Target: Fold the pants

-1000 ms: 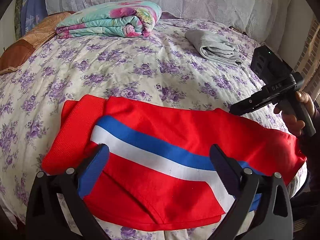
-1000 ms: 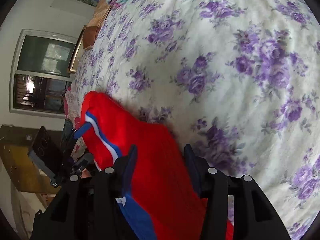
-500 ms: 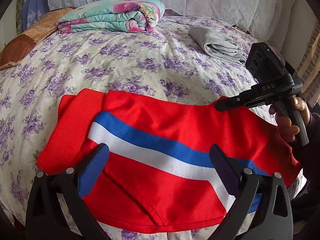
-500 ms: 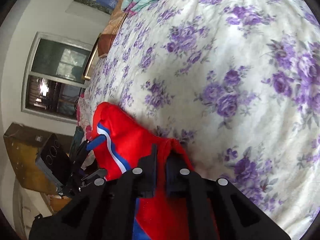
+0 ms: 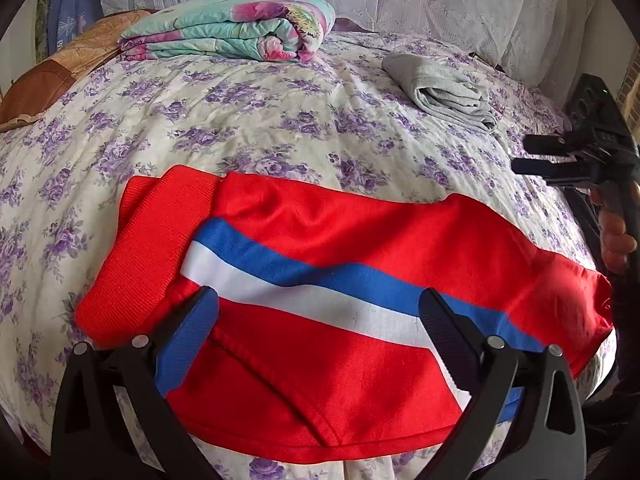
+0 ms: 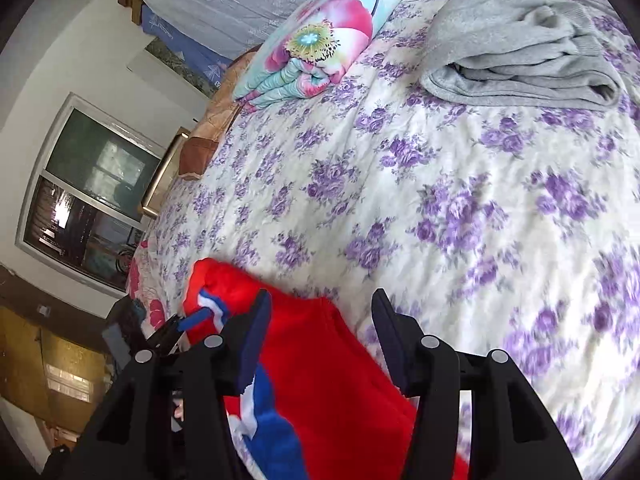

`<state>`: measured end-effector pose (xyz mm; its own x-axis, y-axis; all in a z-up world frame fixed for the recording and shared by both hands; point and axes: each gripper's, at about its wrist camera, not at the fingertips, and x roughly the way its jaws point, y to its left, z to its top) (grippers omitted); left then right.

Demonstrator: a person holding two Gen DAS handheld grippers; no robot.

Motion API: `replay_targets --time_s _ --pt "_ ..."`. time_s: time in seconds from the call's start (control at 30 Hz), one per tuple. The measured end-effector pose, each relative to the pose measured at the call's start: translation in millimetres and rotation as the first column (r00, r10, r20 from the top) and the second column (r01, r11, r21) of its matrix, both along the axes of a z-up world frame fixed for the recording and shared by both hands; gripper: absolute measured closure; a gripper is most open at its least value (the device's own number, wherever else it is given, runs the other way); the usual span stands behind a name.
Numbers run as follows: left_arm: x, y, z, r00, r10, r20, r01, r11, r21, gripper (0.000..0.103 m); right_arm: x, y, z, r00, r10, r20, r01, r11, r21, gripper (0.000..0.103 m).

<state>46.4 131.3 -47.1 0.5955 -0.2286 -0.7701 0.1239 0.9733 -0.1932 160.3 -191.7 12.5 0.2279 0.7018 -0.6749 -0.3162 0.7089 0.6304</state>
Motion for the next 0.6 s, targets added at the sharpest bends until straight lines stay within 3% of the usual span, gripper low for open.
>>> replay_targets --time_s 0.07,0.13,0.2,0.27,0.3,0.33,0.37,0.4,0.47,0.53,0.57,0.6 --pt "-3 -3 5 1.000 0.009 0.013 -0.009 1.000 0.006 0.005 -38 -12 2 0.998 -0.050 0.030 0.051 0.999 -0.019 0.051" --pt "-9 -8 11 0.999 -0.005 0.040 0.005 1.000 0.002 0.005 -82 -34 -3 0.983 -0.160 0.090 0.166 0.984 -0.066 0.052" --pt "-13 -15 12 0.998 -0.021 0.063 0.020 1.000 0.014 0.005 -127 -67 -17 0.939 -0.312 0.145 0.328 0.939 -0.107 0.051" --pt "-11 -19 3 0.999 -0.014 0.044 0.012 0.999 0.049 0.005 -162 -112 -50 0.875 -0.476 0.088 0.484 0.867 -0.121 0.048" --pt "-9 -19 -4 1.000 -0.009 0.028 0.007 0.998 0.056 0.005 -178 -133 -69 0.836 -0.547 0.042 0.548 0.829 -0.110 0.054" --pt "-9 -20 -9 1.000 -0.006 0.030 0.004 0.998 0.067 0.005 -192 -150 -81 0.815 -0.577 0.039 0.579 0.815 -0.037 0.068" --pt "-11 -23 -11 0.999 -0.009 0.049 0.004 0.995 0.097 0.005 -201 -163 -88 0.795 -0.604 0.046 0.606 0.795 -0.032 0.099" --pt "-13 -28 -13 0.998 -0.012 0.058 0.004 0.991 0.137 0.005 -207 -170 -93 0.785 -0.618 0.052 0.619 0.785 -0.028 0.103" --pt "-13 -38 -18 0.997 -0.010 0.071 -0.005 0.978 0.210 0.005 -210 -170 -93 0.797 -0.597 0.089 0.601 0.799 -0.016 0.103" --pt "-11 -41 -18 0.997 0.010 0.073 -0.027 0.971 0.237 0.005 -212 -161 -82 0.807 -0.574 0.137 0.584 0.810 -0.052 0.094" --pt "-11 -42 -14 0.997 0.018 0.070 -0.034 0.973 0.228 0.005 -216 -157 -73 0.810 -0.563 0.164 0.577 0.815 -0.052 0.070" --pt "-14 -43 -9 0.998 0.016 0.068 -0.029 0.979 0.200 0.005 -224 -155 -60 0.802 -0.560 0.209 0.581 0.812 -0.053 0.053"
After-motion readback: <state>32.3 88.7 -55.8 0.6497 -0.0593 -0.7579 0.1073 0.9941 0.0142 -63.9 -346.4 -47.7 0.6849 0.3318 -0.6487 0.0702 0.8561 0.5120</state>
